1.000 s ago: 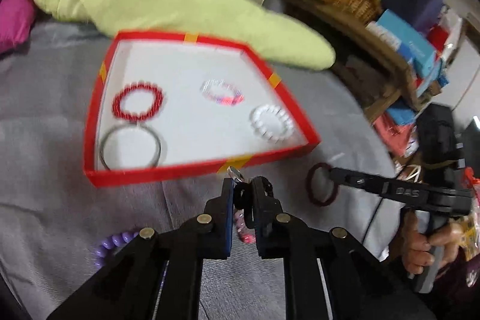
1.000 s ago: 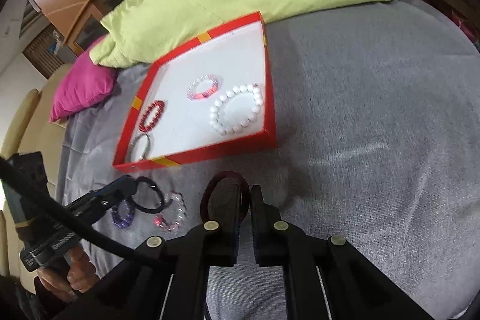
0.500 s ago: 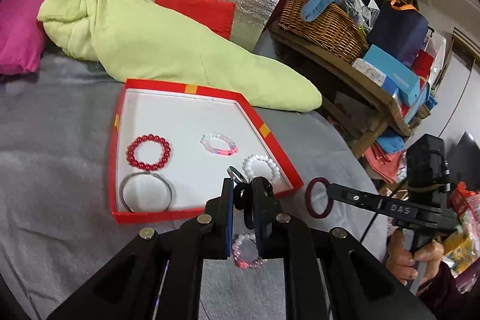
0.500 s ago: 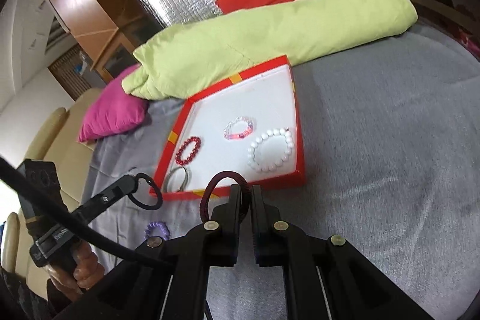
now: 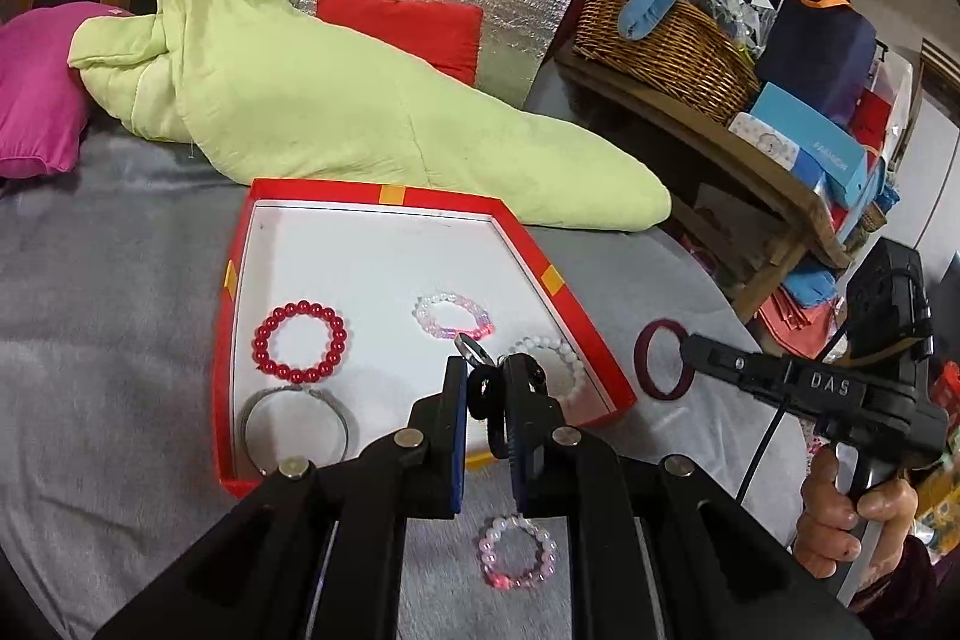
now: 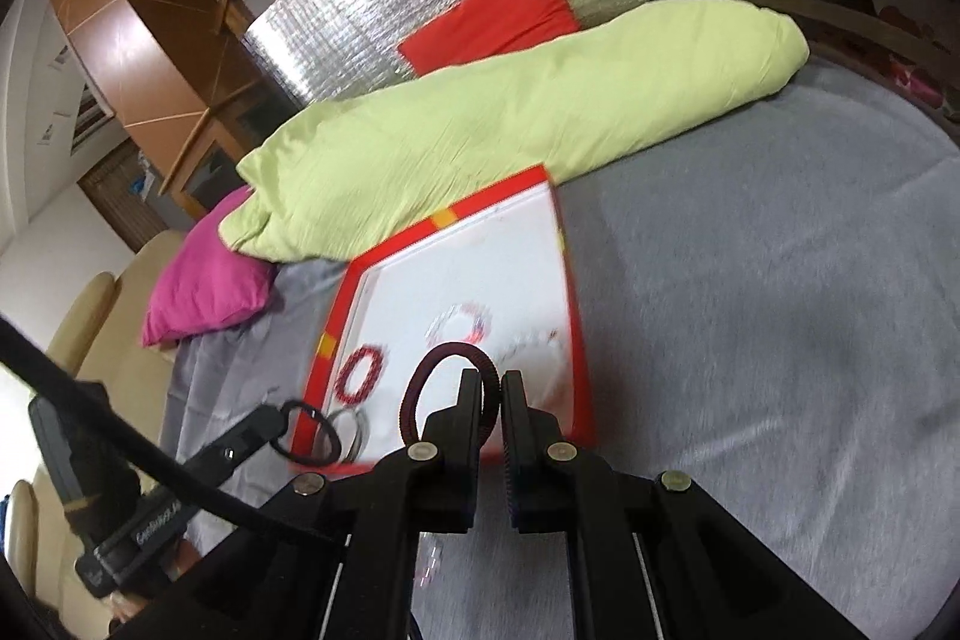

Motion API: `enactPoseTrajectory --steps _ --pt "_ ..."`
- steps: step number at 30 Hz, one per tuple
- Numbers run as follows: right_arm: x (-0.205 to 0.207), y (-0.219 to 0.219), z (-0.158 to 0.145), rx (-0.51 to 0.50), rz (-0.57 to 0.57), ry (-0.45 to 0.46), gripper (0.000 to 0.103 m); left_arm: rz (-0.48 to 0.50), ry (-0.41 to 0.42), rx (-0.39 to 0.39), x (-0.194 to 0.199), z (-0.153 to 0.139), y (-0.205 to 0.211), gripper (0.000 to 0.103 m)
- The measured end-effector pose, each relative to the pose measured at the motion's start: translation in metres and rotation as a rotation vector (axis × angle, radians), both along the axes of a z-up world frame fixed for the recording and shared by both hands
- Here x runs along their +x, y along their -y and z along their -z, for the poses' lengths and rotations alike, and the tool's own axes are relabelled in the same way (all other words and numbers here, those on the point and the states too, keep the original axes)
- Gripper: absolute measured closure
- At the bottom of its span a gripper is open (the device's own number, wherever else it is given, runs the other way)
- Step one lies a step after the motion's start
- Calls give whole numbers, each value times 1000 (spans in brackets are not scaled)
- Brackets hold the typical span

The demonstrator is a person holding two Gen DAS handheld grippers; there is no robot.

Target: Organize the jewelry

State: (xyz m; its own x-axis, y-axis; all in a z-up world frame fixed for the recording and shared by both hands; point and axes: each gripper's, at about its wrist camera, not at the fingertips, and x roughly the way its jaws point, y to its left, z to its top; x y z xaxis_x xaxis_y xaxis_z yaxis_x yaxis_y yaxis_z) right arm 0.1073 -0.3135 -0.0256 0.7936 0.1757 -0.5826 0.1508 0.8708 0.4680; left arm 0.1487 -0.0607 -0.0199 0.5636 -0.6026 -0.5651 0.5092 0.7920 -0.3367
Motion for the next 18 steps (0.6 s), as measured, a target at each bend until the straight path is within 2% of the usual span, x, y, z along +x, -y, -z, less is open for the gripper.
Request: enactPoseTrajectory --steps 8,18 --pt "48 6 -2 0 48 5 96 -15 -7 20 24 7 13 91" --pt "121 6 26 -22 81 -58 96 -8 -55 62 46 28 29 91"
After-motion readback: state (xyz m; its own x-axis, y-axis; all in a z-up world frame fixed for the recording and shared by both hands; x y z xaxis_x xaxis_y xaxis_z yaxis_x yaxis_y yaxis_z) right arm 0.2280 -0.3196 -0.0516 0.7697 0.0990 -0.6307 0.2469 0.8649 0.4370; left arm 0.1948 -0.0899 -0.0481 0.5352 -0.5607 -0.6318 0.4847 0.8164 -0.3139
